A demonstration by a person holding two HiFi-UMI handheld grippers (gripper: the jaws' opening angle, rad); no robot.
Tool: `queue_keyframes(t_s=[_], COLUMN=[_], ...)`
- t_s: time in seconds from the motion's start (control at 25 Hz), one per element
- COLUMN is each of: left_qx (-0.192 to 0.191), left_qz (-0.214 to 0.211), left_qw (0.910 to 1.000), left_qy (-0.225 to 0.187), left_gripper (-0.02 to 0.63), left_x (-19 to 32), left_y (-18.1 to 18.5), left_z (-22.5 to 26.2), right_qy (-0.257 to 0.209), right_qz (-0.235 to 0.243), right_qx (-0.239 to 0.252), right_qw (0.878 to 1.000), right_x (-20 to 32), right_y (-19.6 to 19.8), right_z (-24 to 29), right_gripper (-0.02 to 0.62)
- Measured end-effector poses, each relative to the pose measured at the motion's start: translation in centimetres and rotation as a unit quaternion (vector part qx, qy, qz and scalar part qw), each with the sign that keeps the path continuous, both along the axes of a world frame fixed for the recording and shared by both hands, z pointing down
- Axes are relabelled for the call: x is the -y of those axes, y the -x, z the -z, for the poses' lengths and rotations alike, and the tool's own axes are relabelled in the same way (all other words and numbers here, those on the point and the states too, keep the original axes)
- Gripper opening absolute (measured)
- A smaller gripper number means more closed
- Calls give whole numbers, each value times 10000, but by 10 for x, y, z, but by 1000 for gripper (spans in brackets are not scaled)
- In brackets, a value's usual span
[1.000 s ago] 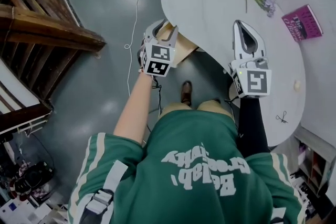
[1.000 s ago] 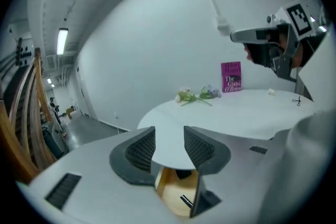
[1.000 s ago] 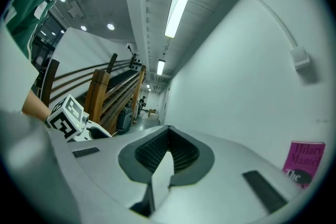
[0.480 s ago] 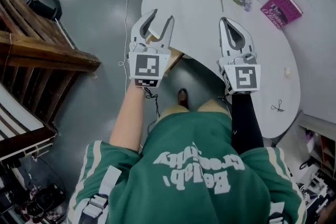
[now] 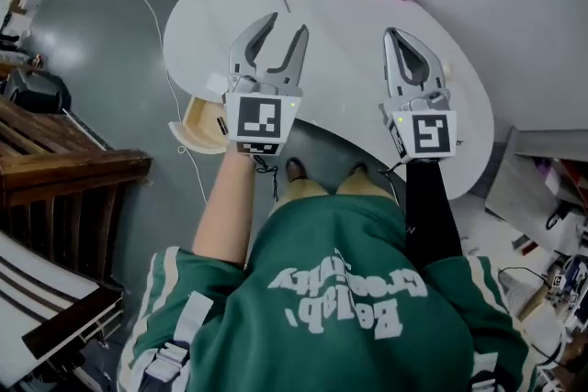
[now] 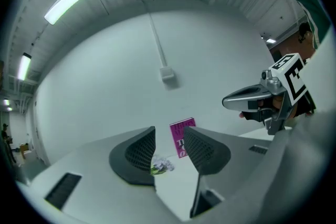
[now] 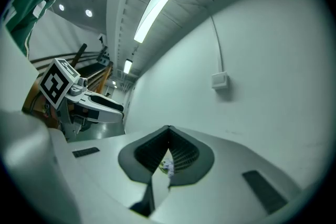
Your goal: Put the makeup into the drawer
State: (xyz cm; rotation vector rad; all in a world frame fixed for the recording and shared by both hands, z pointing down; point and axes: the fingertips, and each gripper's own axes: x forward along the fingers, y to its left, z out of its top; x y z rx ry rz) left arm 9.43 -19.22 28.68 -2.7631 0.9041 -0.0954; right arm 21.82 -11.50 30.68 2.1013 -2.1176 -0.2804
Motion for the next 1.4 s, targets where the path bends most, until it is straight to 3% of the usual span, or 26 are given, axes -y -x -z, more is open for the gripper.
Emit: queue_keyframes(t_s=[0.16,0.4,0.6,0.8,0.92,1.08,1.4], left_qx=[28,71,-64,86,382,1020,2209], left_qz=[-783,-1518,-2015,-2244,-2407,-2601,-2407], left_qw=[9969,9883,9785,9730,9665,9493,9194], left_qy=[44,116,436,526,800,1439,2192], left_gripper=[186,186,186,186,189,272,339], left_x=[-39,-93,-131,-151,-157,-162,-150], left_y=[-95,-206,-269,-308,-332,-366,-403], left_z=[-6,-17,-29,-45,-73,-141,-274], right_qy=[13,32,-38,32,125,268,589], right_qz=[-738,-1485,-1930,-2116,-2170,-2318,-2768], right_qx=[18,22,0,99,134,221,396], right_qw=[9973,9889,9812,9773,9760,9721,9583], right_x=[-53,-122,-167,-185,-193,-207,-253], right_y=[-84,-179,-237,-269,-280,-296,-319], right_z=[-4,-9,-6,-18,-27,-42,-71], right_gripper=[9,9,9,9,9,9,9])
